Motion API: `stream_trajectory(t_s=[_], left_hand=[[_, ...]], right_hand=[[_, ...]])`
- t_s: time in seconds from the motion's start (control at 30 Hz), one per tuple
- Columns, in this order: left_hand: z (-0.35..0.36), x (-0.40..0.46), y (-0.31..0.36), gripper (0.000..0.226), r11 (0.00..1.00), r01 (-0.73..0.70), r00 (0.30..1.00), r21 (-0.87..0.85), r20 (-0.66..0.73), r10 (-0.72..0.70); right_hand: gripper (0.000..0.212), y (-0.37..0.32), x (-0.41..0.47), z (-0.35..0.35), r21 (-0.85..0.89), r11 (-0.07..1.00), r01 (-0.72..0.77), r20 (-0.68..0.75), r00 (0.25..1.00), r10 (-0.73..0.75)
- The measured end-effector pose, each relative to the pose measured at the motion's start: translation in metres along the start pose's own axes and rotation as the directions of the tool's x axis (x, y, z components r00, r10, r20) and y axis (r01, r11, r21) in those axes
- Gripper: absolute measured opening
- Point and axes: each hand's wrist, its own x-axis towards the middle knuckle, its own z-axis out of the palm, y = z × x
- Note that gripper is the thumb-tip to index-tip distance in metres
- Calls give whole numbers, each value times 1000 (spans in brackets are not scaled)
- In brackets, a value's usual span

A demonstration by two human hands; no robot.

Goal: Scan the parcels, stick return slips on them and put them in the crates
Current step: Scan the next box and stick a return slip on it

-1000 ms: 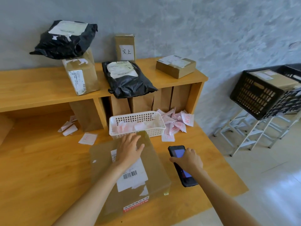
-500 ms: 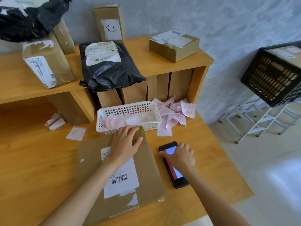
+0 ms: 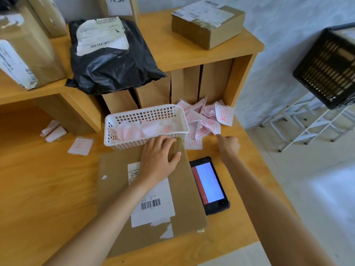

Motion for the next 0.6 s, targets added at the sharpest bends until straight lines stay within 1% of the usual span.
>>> stream_trajectory(t_s=[0.27, 0.33, 0.43, 0.6], left_hand=[[6, -3, -1, 47, 1000, -8, 1000, 2, -29, 8], [6, -3, -1, 48, 1000, -2, 999, 3, -32, 2], [7, -3, -2, 48, 1000, -2, 999, -6, -38, 1], [8, -4, -2, 47, 1000, -5, 998, -22, -57, 4]], right_hand=[[9, -27, 12, 15, 115, 989, 92, 6, 996, -93], [9, -34, 14, 19, 86, 986, 140, 13, 990, -141], [17, -42, 20, 27, 24, 978, 206, 53, 977, -207], [22, -48, 25, 39, -47, 982, 184, 103, 979, -178]])
